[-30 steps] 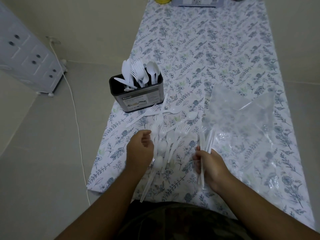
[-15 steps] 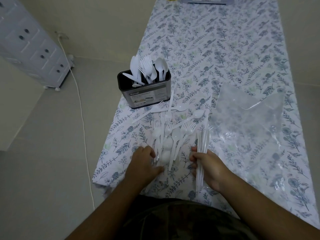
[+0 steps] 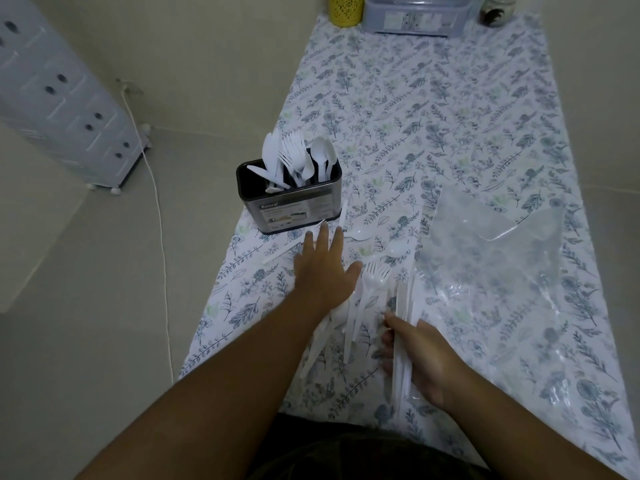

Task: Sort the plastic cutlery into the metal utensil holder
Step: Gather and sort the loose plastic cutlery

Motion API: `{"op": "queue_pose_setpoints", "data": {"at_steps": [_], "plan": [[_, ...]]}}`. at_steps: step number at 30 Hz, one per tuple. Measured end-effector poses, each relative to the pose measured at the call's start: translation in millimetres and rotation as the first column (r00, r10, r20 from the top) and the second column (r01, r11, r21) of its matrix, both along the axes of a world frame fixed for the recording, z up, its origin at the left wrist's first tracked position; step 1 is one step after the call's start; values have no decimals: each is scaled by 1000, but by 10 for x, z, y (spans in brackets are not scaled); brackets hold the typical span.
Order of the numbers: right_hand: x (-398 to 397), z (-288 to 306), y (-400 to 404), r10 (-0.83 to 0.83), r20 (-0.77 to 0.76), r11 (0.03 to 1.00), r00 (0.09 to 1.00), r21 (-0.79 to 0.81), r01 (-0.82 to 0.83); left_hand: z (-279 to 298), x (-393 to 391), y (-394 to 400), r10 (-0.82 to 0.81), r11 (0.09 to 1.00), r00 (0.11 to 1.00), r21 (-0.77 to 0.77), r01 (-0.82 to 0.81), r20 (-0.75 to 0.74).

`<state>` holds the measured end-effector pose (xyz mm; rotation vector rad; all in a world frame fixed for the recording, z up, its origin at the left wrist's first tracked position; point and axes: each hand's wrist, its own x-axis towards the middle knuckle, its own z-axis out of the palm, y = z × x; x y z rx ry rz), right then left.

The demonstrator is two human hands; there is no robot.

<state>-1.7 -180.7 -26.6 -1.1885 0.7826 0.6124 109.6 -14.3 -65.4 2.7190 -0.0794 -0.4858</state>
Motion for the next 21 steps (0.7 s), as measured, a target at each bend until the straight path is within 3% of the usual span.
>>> {"op": "queue_pose_setpoints", "data": {"at_steps": [3,7,11,14,18,21], "plan": [[2,-11,-38,15,6,1000,1000,8,-15,-57,-130,-66,-88,994,989,48,94,-121],[28,-61,-91,-12,-14,998,1000,55,13,-66,-436,-117,-113,993,992,-51,111,-59],[50,-96,-100,-60,-28,997,998,56,61,-32,-637,56,76,987,993,-150,-63,87],[58,-106,-88,-68,-26,996,997,57,69,-9,-791,260,207,944,973,-282,-171,104],[84,-90,-60,-58,-38,990,998,129,62,-117,-986,470,-46,982,993,-175,65,109],[96,-76,-28,-40,-37,979,999,199,46,-159,-1023,477,-17,988,996,-152,31,88]]}}
